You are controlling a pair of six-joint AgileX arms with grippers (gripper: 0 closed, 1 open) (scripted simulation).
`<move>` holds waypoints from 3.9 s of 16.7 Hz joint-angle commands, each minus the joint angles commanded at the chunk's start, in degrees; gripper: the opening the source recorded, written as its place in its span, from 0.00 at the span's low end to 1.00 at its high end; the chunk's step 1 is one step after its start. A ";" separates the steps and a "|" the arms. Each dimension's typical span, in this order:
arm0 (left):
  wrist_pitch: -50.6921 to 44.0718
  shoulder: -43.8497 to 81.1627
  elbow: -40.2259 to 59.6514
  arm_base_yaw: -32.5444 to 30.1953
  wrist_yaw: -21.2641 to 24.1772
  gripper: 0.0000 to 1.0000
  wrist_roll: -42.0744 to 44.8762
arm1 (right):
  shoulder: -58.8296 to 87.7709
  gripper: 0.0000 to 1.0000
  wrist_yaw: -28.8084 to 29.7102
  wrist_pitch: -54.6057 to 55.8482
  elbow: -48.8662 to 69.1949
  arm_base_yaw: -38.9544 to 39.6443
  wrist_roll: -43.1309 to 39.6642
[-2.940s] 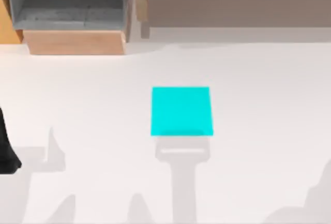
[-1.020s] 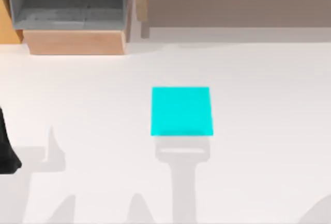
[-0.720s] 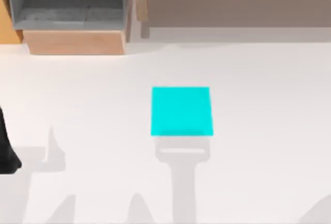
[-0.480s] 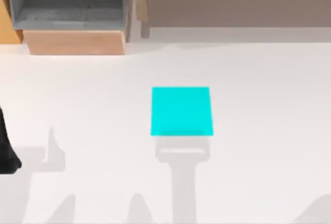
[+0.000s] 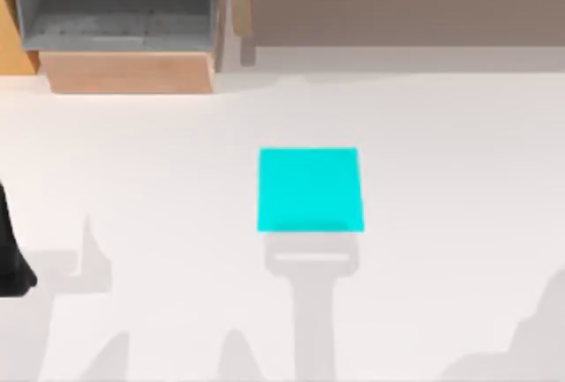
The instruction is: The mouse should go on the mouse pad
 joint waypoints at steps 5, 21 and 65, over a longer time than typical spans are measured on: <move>0.00 0.00 0.00 0.00 0.00 1.00 0.00 | -0.76 0.00 -0.04 -1.29 0.82 0.10 0.05; 0.00 0.00 0.00 0.00 0.00 1.00 0.00 | 44.38 0.00 0.13 -19.00 62.64 47.24 11.82; 0.00 0.00 0.00 0.00 0.00 1.00 0.00 | 57.74 0.75 0.67 -12.15 70.15 66.67 16.09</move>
